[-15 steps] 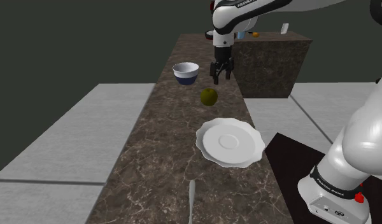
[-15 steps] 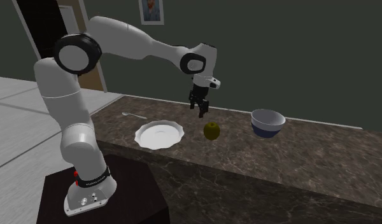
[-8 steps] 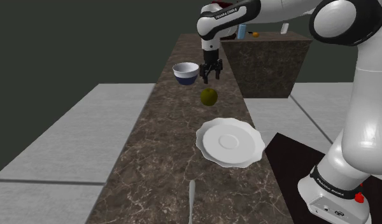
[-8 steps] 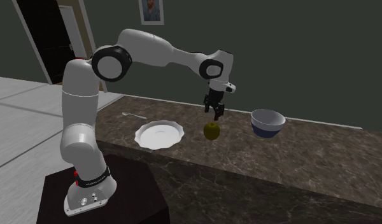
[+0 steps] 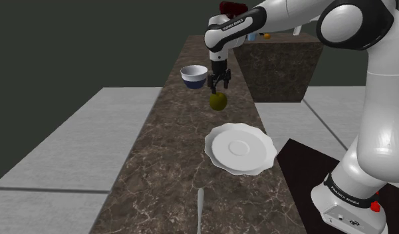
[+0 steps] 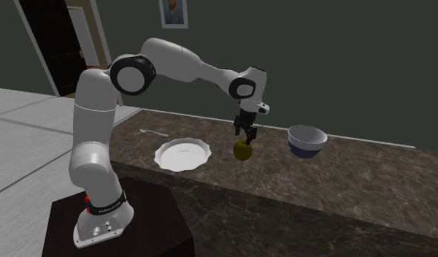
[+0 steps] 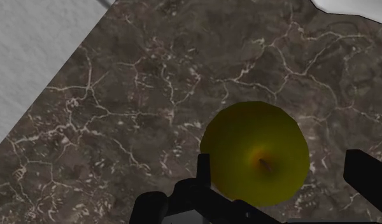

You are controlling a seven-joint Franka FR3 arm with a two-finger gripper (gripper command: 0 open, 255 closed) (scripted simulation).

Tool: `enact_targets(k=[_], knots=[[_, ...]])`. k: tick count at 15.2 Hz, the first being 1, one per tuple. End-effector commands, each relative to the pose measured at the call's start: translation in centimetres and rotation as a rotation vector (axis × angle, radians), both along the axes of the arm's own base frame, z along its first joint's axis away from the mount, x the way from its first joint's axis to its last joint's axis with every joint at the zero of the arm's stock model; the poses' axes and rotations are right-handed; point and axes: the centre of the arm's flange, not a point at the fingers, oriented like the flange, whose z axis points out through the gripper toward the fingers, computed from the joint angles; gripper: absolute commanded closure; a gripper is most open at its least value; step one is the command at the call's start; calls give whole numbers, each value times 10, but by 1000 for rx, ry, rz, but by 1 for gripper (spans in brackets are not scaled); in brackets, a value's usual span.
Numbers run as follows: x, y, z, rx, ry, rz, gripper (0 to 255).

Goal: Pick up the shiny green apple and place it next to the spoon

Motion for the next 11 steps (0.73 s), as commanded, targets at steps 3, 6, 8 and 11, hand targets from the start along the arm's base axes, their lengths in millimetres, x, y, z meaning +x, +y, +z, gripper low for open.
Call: enact_targets(k=[3, 6, 8, 11], knots=[[-1, 0, -4, 0, 0, 0, 0], [-1, 0, -4, 0, 0, 0, 0], [-1, 0, -4, 0, 0, 0, 255], [-1, 0, -4, 0, 0, 0, 255]])
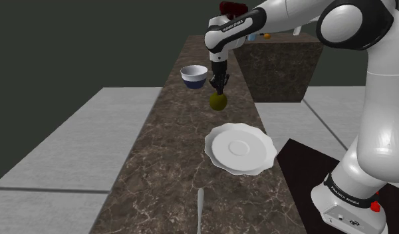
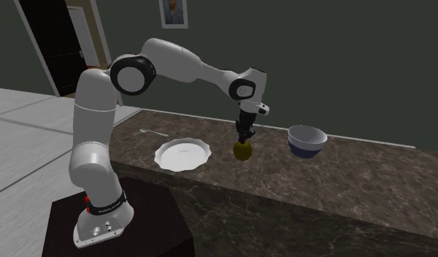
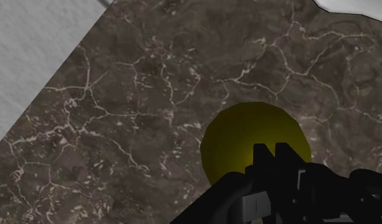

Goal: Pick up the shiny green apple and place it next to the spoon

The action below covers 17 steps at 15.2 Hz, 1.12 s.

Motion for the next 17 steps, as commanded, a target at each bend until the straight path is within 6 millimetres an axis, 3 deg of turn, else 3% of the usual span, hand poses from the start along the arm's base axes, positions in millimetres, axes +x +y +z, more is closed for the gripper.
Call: enact_targets(k=[1, 6, 17], knots=[[0, 0, 0, 0, 0, 0, 255], [0, 0, 0, 0, 0, 0, 255], [0, 0, 58, 0, 0, 0, 255]])
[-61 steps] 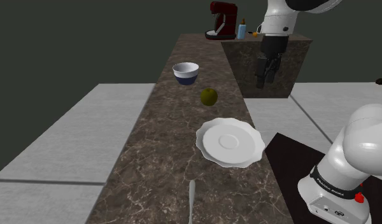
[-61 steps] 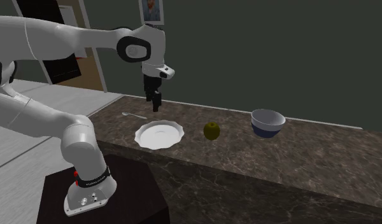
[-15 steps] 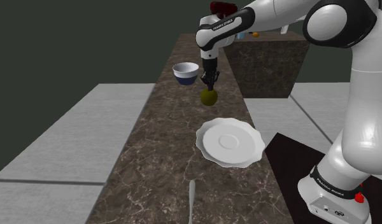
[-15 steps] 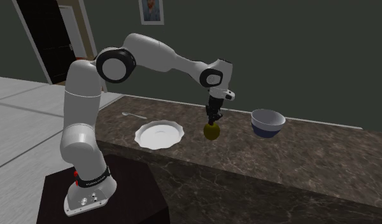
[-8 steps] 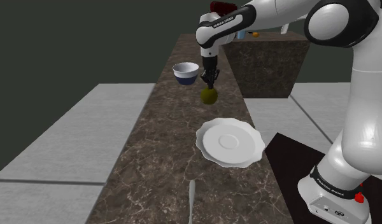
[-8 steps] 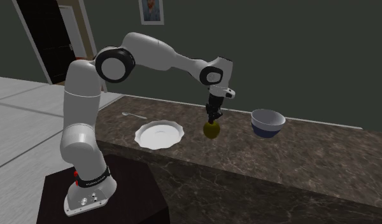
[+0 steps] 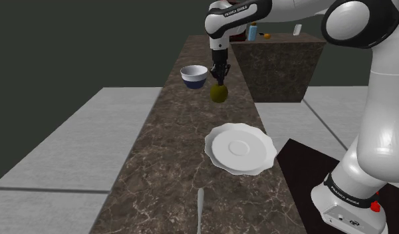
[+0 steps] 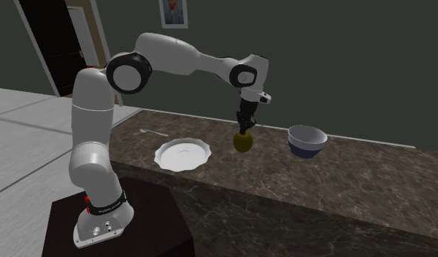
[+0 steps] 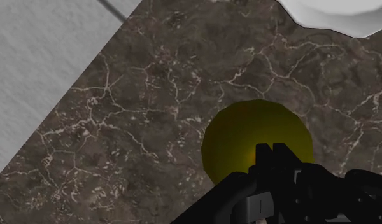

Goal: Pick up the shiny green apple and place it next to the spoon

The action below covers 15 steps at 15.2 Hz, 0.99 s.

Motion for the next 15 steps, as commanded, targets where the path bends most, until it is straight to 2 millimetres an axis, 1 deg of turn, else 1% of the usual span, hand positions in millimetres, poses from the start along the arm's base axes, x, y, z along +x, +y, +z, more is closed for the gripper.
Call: enact_targets(k=[1, 15], knots=[[0, 1, 10, 0, 0, 0, 255], [0, 1, 84, 0, 0, 0, 255]])
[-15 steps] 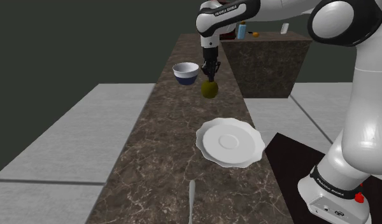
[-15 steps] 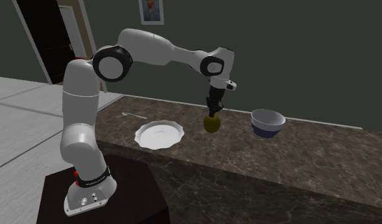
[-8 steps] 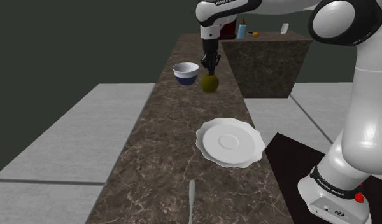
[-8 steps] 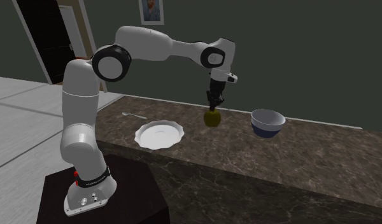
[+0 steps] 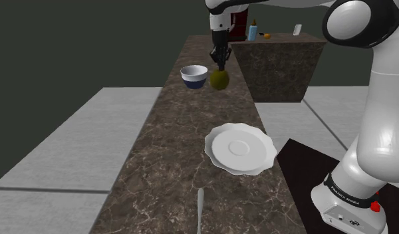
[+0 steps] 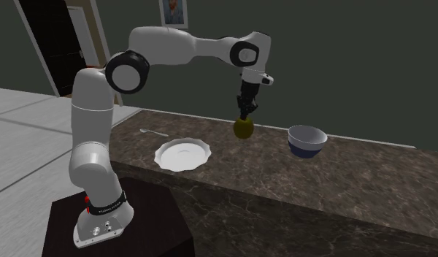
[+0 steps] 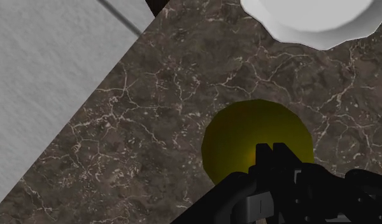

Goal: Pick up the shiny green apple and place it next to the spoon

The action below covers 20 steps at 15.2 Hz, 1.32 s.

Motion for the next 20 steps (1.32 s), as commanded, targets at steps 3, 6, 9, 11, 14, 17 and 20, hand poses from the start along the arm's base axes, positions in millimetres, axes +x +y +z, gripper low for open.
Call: enact_targets(k=[3, 6, 9, 11, 14, 17, 20], knots=[[1, 1, 21, 0, 0, 0, 255], [1, 1, 37, 0, 0, 0, 255], [-3, 13, 47, 0, 0, 0, 255], [-12, 38, 47, 0, 0, 0, 255], [-25, 75, 47, 0, 0, 0, 255], [-38, 113, 47, 0, 0, 0, 255], [-52, 150, 47, 0, 0, 0, 255]])
